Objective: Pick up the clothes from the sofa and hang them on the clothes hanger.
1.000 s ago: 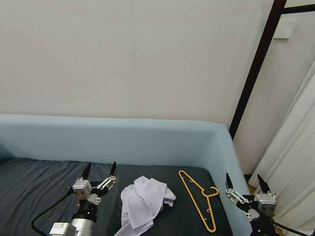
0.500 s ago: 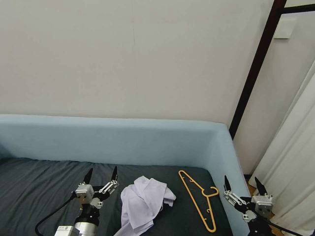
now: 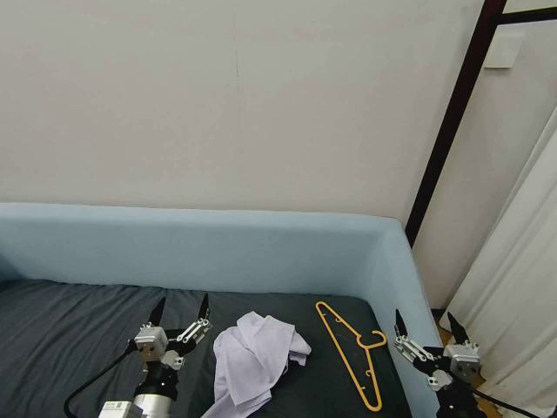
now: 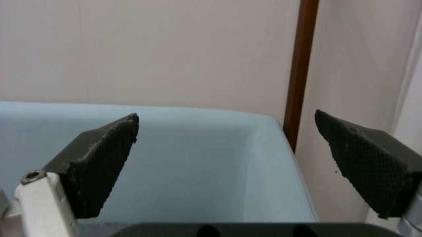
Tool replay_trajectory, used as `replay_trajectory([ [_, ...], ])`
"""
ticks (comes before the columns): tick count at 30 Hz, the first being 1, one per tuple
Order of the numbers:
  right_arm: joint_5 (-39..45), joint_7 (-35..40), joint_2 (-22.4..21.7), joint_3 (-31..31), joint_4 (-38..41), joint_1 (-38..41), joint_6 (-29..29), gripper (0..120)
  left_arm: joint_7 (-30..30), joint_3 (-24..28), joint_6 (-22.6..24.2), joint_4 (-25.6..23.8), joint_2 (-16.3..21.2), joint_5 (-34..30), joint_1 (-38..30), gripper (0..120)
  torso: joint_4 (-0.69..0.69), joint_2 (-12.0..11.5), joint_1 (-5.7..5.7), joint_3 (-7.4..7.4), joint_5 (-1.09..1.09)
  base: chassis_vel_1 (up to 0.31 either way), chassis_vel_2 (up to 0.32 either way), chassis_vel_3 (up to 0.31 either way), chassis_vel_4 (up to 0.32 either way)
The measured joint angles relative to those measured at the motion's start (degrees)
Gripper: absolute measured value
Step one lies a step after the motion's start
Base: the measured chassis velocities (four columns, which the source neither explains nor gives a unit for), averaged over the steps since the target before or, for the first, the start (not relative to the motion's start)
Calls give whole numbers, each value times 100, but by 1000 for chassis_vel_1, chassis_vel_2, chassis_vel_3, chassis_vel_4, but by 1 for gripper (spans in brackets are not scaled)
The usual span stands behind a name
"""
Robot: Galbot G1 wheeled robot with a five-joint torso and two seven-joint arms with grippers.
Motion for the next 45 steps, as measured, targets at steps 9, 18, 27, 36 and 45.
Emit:
replay_trajectory([
  [9, 3377, 360, -1240, -744, -532, 1022, -507, 100, -130, -177, -565, -249, 54, 166, 313, 100, 0, 0, 0, 0, 0, 0, 0, 0, 0],
  [18, 6471, 573, -1277, -1873, -1464, 2922, -1806, 100, -143, -338, -657, -154, 21, 381, 364, 100, 1, -1, 0, 0, -2, 0, 0, 0, 0],
  [27, 5946, 672, -566, -3305, -3631, 4425, -2186, 100, -148, -463, -690, -414, -123, 630, 540, 100, 1, -1, 1, 1, -2, 0, 0, 0, 0],
  [36, 4429, -449, -257, -4250, -5336, 5200, -1664, 100, -148, -461, -803, -462, -280, 822, 679, 100, 0, -1, 1, 0, -2, 0, 0, 0, 0],
  [45, 3641, -1477, -300, -4496, -5699, 5311, -1570, 100, -148, -415, -966, -379, -463, 916, 718, 100, 0, 0, 1, 0, -1, 0, 0, 0, 0],
])
